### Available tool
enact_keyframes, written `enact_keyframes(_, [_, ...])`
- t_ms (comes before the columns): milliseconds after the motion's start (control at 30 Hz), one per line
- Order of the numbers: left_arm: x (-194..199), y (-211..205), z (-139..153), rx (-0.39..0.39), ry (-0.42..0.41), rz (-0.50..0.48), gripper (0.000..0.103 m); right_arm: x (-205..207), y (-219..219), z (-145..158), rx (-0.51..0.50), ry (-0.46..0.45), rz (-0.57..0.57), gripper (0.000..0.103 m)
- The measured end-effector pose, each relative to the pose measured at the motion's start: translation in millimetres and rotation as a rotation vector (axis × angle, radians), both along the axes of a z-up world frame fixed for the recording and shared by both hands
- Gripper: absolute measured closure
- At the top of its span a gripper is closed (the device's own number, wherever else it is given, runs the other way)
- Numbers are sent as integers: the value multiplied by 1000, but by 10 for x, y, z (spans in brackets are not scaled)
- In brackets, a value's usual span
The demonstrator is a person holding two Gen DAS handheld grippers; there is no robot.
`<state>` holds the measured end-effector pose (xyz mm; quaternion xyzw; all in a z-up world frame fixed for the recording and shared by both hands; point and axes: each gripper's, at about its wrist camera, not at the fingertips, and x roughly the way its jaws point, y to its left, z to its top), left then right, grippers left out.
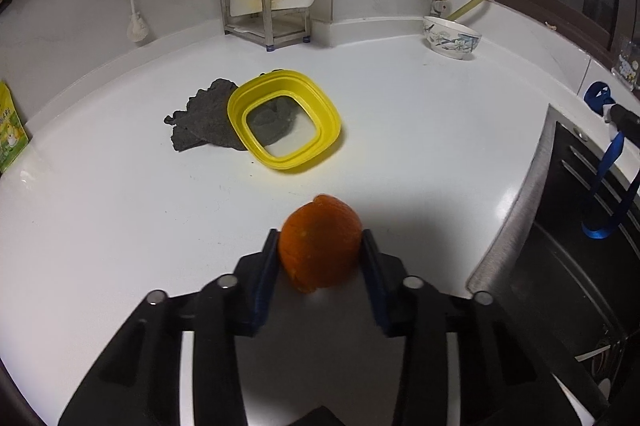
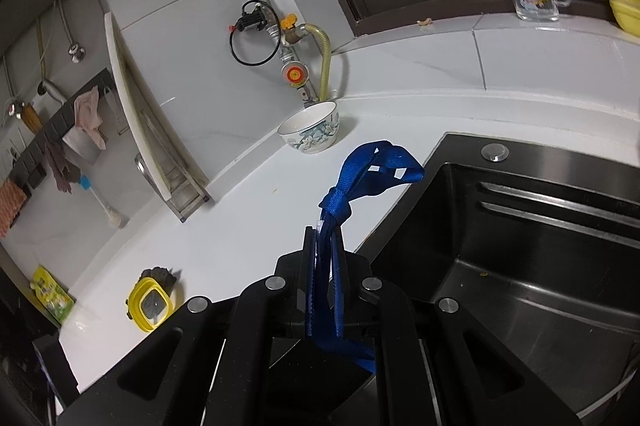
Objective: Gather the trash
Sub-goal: 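Grasp the orange with the left tool while the right tool holds the strap, then carry the orange in the left tool and strap in the right tool over the basket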
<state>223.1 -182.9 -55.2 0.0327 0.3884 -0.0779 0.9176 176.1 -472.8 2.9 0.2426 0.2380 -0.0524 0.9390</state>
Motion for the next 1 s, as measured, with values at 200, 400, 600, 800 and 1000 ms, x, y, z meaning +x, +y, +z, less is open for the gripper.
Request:
enact_keyframes(200, [-60,-7,69,20,-4,-3,78,3,0,-3,1,3,-1,95])
enact_keyframes(400, [-251,49,227,98,-43,-16,78,5,11,-31,5,7,2,95])
enact_keyframes(600, [-582,156,303,125,-59,-47,78,36,149,-57,-13,14,28,95])
enact_keyframes(800, [-937,292,422,136,-82,-70,78,5,312,-49,-30,5,60,95])
enact_keyframes(1000, [-1305,531,580,113,-118,-74,78,-327,610,104,-66,-44,103,95])
